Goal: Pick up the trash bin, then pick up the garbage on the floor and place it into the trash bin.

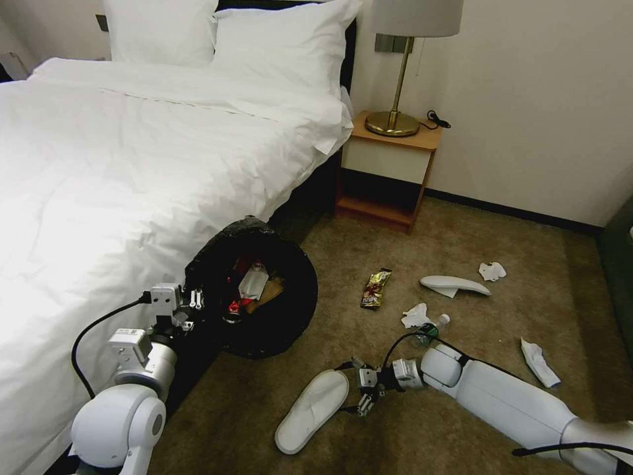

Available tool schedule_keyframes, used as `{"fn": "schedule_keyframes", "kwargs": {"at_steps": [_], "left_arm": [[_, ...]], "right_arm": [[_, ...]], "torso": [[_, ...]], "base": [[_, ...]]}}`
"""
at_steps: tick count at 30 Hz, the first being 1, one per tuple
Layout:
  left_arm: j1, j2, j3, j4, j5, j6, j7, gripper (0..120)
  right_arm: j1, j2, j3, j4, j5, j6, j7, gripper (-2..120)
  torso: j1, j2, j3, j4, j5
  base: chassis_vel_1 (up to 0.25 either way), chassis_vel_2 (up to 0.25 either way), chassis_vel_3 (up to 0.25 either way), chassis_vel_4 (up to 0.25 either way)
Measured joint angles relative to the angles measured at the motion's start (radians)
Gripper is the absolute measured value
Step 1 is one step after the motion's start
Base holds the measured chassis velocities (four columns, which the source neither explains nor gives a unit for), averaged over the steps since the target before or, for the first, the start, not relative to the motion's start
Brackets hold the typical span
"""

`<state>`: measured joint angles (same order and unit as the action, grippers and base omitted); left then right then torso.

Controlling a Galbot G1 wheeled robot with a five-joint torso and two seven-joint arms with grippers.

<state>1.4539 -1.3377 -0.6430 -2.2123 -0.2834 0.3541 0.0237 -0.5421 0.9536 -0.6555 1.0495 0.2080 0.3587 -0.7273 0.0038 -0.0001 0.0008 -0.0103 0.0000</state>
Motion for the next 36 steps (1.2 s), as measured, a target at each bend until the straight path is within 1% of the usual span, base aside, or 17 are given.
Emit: {"fn": "schedule_keyframes", "kwargs": {"at_steps": [5, 7, 8, 10, 13, 15, 26, 28, 32, 34, 35, 36], "left_arm": [[0.002, 0.001, 0.001, -0.003, 0.002, 0.000, 0.001, 2], [0.004, 0.003, -0.004, -0.006, 0.002, 0.000, 0.001, 2], [0.004, 0.003, -0.004, -0.006, 0.002, 0.000, 0.001, 2], [0.009, 0.003, -0.006, -0.009, 0.003, -0.001, 0.001, 2], [0.012, 0.002, -0.006, -0.010, 0.004, -0.002, 0.002, 2], [0.014, 0.001, -0.006, -0.010, 0.008, -0.004, 0.002, 2], [0.014, -0.002, 0.000, -0.006, 0.013, -0.005, 0.003, 2], [0.017, 0.001, 0.001, -0.004, 0.014, -0.005, 0.004, 2], [0.018, 0.001, 0.001, -0.004, 0.014, -0.005, 0.005, 2], [0.020, -0.002, 0.002, -0.004, 0.015, -0.006, 0.005, 2], [0.020, -0.002, 0.002, -0.004, 0.015, -0.006, 0.005, 2], [0.021, -0.003, 0.002, -0.004, 0.017, -0.006, 0.005, 2]], "right_arm": [[0.012, 0.025, -0.009, -0.036, -0.011, 0.001, -0.021, 100], [0.026, 0.061, -0.014, -0.086, -0.034, 0.005, -0.054, 100], [0.026, 0.061, -0.014, -0.086, -0.034, 0.005, -0.054, 100], [0.037, 0.099, -0.012, -0.137, -0.048, 0.016, -0.080, 100], [0.042, 0.111, -0.010, -0.154, -0.055, 0.020, -0.093, 100], [0.055, 0.126, -0.008, -0.173, -0.067, 0.025, -0.120, 100], [0.078, 0.144, 0.002, -0.213, -0.084, 0.051, -0.152, 100], [0.092, 0.160, 0.016, -0.259, -0.096, 0.088, -0.160, 100], [0.097, 0.172, 0.029, -0.278, -0.105, 0.097, -0.165, 100], [0.105, 0.205, 0.042, -0.316, -0.119, 0.112, -0.166, 100], [0.105, 0.205, 0.042, -0.316, -0.119, 0.112, -0.166, 100], [0.107, 0.232, 0.058, -0.342, -0.133, 0.124, -0.169, 100]], "torso": [[0.000, 0.000, 0.000, 0.0001, 0.0000], [0.000, 0.000, 0.000, 0.0000, 0.0000], [0.000, 0.000, 0.000, 0.0000, 0.0000], [0.000, 0.000, 0.000, 0.0001, 0.0000], [0.000, 0.000, 0.000, 0.0003, 0.0000], [0.000, 0.000, 0.000, 0.0001, -0.0001], [0.000, 0.000, 0.000, 0.0001, -0.0001], [0.000, 0.000, 0.000, 0.0000, 0.0000], [0.000, 0.000, 0.000, -0.0001, -0.0002], [0.000, 0.000, 0.000, -0.0002, -0.0003], [0.000, 0.000, 0.000, -0.0002, -0.0003], [0.000, 0.000, 0.000, 0.0000, -0.0001]], "base": [[0.000, 0.000, 0.000, 0.000], [0.000, 0.000, 0.000, 0.000], [0.000, 0.000, 0.000, 0.000], [0.000, 0.000, 0.000, 0.000], [0.000, 0.000, 0.000, 0.000], [0.000, 0.000, 0.000, 0.000], [0.000, 0.000, 0.000, 0.000], [0.000, 0.000, 0.000, 0.000], [0.000, 0.000, 0.000, 0.000], [0.000, 0.000, 0.000, 0.000], [0.000, 0.000, 0.000, 0.000], [0.000, 0.000, 0.000, 0.000]]}}
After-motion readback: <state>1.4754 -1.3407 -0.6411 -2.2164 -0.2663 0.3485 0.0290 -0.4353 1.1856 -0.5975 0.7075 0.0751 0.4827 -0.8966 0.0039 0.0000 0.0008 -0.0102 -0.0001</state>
